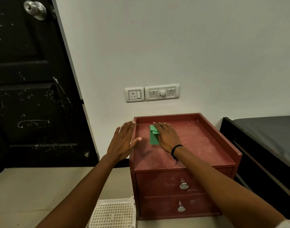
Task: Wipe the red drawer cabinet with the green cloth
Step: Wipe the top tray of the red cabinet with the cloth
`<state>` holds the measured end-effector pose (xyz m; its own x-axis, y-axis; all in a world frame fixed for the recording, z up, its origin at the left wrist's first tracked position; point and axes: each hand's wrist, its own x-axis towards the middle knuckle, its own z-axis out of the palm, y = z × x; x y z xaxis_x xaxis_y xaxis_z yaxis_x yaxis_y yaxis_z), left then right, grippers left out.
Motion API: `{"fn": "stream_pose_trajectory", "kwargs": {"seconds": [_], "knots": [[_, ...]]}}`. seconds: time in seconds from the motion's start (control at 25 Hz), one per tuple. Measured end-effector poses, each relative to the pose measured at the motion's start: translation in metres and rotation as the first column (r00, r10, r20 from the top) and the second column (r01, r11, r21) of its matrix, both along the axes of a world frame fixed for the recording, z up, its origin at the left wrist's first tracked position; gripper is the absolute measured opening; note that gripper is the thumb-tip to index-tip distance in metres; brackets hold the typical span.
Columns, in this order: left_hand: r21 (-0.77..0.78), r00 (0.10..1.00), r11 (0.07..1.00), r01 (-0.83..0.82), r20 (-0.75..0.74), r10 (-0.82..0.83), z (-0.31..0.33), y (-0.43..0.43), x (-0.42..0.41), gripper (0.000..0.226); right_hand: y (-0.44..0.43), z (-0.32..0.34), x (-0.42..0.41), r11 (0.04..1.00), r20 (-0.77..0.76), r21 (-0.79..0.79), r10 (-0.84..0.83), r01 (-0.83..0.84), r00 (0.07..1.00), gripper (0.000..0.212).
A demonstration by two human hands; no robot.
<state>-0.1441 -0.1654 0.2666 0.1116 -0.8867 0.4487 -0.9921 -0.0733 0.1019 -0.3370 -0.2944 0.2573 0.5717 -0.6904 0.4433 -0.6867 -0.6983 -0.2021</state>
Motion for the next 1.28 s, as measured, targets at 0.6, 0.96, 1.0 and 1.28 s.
{"fn": "stream_pose_trajectory", "kwargs": {"seconds": [0.6,0.96,1.0,1.28], "knots": [[0.132,0.994,0.991,-0.005,-0.107,0.019,-0.016,-0.095,0.022,0.076,-0.056,-0.041,0.057,0.996,-0.018,0.078,0.04,-0.038,0.999,0.045],[0.247,0.98,0.968,0.039,-0.199,0.011,-0.043,-0.131,0.04,0.067,-0.088,-0.068,0.105,0.991,-0.102,0.133,-0.007,0.021,0.995,0.053],[0.272,0.978,0.961,0.05,-0.21,0.009,-0.044,-0.135,0.041,0.067,-0.089,-0.071,0.105,0.989,-0.124,0.147,-0.007,0.025,0.992,0.054],[0.358,0.964,0.933,0.048,-0.261,0.051,-0.042,-0.142,0.033,0.067,-0.103,-0.077,0.123,0.97,-0.26,0.244,0.087,-0.022,0.962,0.073]]}}
